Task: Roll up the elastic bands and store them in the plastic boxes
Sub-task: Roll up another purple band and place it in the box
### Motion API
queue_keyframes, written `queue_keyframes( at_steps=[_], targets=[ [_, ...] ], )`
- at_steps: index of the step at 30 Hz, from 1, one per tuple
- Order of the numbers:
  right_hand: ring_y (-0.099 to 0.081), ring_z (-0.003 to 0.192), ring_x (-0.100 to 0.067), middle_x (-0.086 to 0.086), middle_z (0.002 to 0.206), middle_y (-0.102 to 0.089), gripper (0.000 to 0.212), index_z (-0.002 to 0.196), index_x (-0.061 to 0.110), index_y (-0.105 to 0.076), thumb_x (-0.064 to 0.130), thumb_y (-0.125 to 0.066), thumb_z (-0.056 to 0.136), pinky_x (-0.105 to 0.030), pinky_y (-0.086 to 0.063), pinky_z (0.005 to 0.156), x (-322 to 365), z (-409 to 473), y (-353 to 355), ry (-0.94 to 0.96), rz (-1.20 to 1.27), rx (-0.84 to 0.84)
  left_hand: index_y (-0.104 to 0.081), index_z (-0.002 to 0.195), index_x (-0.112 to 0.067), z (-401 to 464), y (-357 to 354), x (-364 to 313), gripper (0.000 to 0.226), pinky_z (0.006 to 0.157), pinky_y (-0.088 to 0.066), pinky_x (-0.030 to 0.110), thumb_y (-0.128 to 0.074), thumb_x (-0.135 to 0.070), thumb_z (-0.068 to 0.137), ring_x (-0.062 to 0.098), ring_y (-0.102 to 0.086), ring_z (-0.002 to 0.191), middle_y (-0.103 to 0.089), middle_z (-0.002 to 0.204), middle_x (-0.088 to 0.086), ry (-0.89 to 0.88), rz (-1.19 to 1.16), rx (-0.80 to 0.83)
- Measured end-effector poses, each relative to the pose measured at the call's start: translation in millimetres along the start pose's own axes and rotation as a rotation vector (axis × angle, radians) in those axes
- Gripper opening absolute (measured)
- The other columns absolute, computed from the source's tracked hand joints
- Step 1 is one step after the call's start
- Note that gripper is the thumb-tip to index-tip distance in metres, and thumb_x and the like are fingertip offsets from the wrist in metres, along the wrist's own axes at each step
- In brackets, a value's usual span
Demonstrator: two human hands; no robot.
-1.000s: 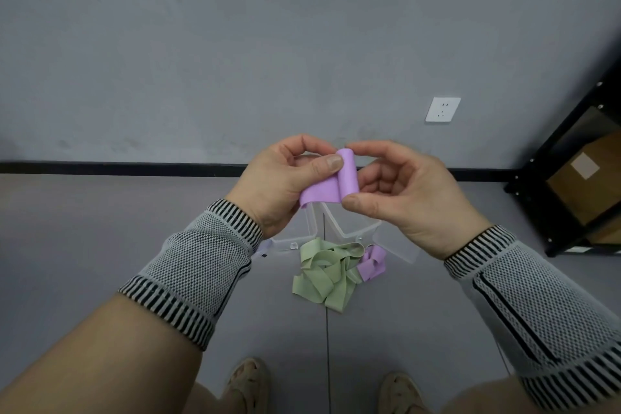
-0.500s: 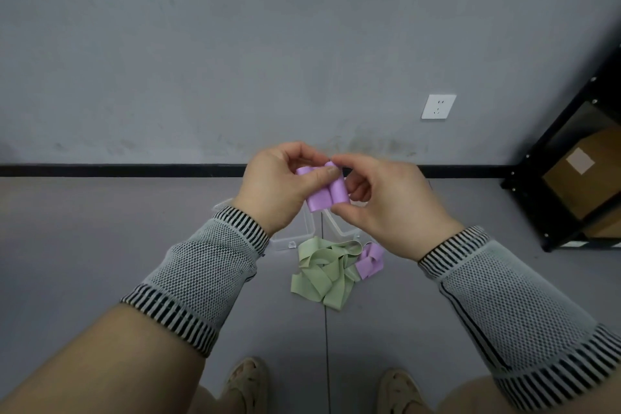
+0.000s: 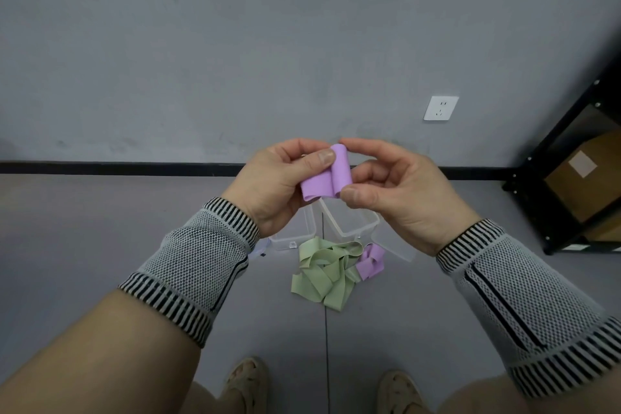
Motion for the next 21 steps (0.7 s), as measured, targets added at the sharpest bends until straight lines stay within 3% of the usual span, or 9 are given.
queue_keyframes(
  at_steps=[4,6,9,13,15,19,21],
  targets=[
    [-0.065,0.071,-0.014,-0.002,0.073,-0.069,0.055,0.114,0.017,-0.063,0.010,-0.079,0.061,-0.024,-0.054,0.076,-2.0,0.7,5.2,0.009,-0.147,-0.058,-0.064,0.088,-0.009,0.5,2.0,1.4,0.012,0.063,-0.053,0.027,-0.068,-0.012,0.077,0.016,-0.062,0.067,-0.067,0.074,0.007,-0.006,0.128,-0.041],
    [-0.064,0.071,-0.014,-0.005,0.075,-0.069,0.052,0.113,0.018,-0.063,0.003,-0.080,0.066,-0.026,-0.056,0.079,-1.5,0.1,7.1,0.023,-0.301,-0.082,-0.066,0.089,-0.007,0.1,3.1,1.5,0.007,0.075,-0.055,0.037,-0.067,-0.008,0.082,0.024,-0.062,0.075,-0.067,0.082,0.019,-0.033,0.222,-0.083],
    [-0.064,0.068,-0.011,-0.002,0.077,-0.069,0.051,0.115,0.023,-0.063,0.009,-0.081,0.069,-0.025,-0.056,0.076,1.7,-1.2,6.7,0.072,-0.571,-0.099,-0.069,0.086,-0.008,-0.9,2.4,-0.3,0.005,0.087,-0.050,0.052,-0.070,-0.006,0.081,0.029,-0.059,0.079,-0.065,0.093,0.034,-0.090,0.341,-0.125],
    [-0.060,0.068,-0.005,0.010,0.071,-0.064,0.042,0.113,0.029,-0.066,0.021,-0.078,0.073,-0.021,-0.051,0.072,6.6,-0.5,-1.8,0.193,-0.904,-0.093,-0.070,0.085,-0.008,0.7,3.0,-0.5,0.008,0.077,-0.055,0.036,-0.074,-0.009,0.078,0.022,-0.065,0.074,-0.070,0.084,0.022,-0.153,0.461,-0.170],
    [-0.058,0.067,-0.003,0.016,0.069,-0.058,0.041,0.114,0.029,-0.065,0.024,-0.075,0.075,-0.018,-0.049,0.070,7.8,0.7,-6.7,0.230,-0.993,-0.066,-0.071,0.084,-0.008,1.4,5.3,0.4,0.010,0.078,-0.056,0.036,-0.076,-0.011,0.076,0.025,-0.066,0.076,-0.070,0.085,0.023,-0.151,0.490,-0.184],
    [-0.057,0.068,-0.002,0.017,0.073,-0.057,0.049,0.120,0.028,-0.062,0.023,-0.077,0.074,-0.013,-0.047,0.072,4.4,1.1,-8.8,0.233,-1.001,-0.058,-0.069,0.082,-0.008,0.7,7.5,-0.2,0.007,0.081,-0.052,0.039,-0.074,-0.008,0.077,0.024,-0.062,0.074,-0.068,0.088,0.028,-0.127,0.450,-0.178],
    [-0.061,0.070,-0.006,0.005,0.079,-0.065,0.057,0.122,0.027,-0.061,0.018,-0.081,0.070,-0.019,-0.052,0.075,0.9,1.0,-2.7,0.136,-0.710,-0.081,-0.067,0.083,-0.007,-0.1,7.8,-0.2,0.006,0.083,-0.049,0.040,-0.071,-0.006,0.079,0.027,-0.057,0.080,-0.065,0.088,0.028,-0.070,0.324,-0.156]
  ],
)
Point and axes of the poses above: each hand's wrist, its own z-axis towards the middle knuckle, its own y-axis out of the back of the hand, x = y × z, the point moved 5 cm from there along z, towards the middle knuckle
